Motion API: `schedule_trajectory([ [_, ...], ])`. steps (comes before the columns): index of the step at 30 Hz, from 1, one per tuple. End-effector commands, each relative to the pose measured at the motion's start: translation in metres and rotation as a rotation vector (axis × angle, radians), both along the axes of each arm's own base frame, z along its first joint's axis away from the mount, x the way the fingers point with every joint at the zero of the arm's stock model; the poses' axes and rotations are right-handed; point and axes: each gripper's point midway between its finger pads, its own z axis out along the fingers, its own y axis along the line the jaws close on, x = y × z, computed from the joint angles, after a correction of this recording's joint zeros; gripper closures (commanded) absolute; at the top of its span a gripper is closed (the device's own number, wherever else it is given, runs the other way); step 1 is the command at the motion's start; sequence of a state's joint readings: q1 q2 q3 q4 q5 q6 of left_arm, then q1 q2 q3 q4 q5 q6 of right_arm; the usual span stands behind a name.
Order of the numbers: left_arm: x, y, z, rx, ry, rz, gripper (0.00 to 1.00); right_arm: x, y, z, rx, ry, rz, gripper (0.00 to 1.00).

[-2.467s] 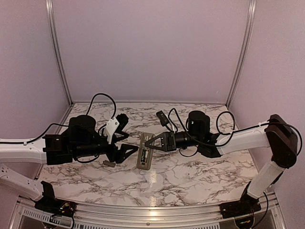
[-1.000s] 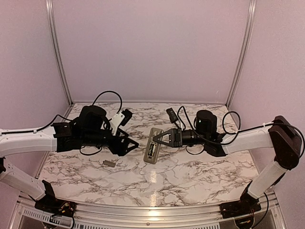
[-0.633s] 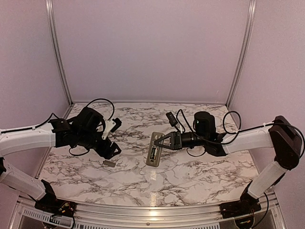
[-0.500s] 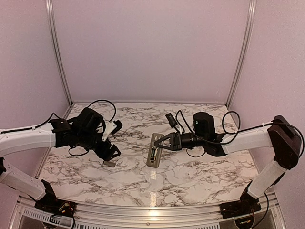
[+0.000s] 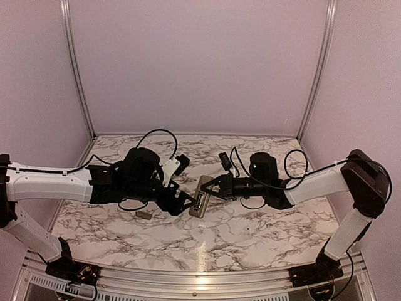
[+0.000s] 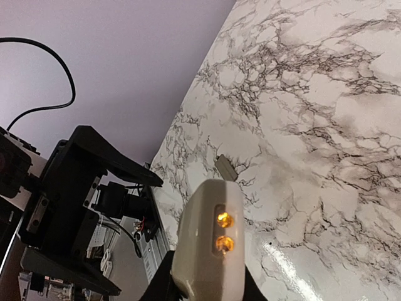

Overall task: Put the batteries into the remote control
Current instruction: Pass from the right arm to the left

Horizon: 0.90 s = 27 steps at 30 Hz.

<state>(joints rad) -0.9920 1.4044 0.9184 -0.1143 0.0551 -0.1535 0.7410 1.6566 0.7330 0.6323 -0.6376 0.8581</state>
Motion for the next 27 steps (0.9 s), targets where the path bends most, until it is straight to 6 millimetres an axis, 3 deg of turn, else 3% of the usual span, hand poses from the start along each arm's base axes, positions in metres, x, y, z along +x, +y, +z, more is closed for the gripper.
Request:
schedule_trajectory([
  [1,0.011,-0.024,0.006,-0.034,0.005,0.061,0.07,0.007,0.006,0.012,0.031,-0.018,-0.047,1.0],
  [10,0.018,-0.048,-0.013,0.025,0.049,0.086,0.12,0.004,0.01,0.019,0.04,-0.025,-0.06,1.0],
  [19,0.022,-0.055,-0.037,0.091,0.096,0.098,0.22,0.003,0.008,0.024,0.047,-0.033,-0.073,1.0],
  [24,0.022,-0.056,-0.042,0.103,0.108,0.104,0.34,0.003,0.009,0.026,0.053,-0.038,-0.071,1.0],
  [27,0.022,-0.055,-0.041,0.11,0.108,0.102,0.47,0.002,0.008,0.025,0.053,-0.038,-0.067,0.98],
])
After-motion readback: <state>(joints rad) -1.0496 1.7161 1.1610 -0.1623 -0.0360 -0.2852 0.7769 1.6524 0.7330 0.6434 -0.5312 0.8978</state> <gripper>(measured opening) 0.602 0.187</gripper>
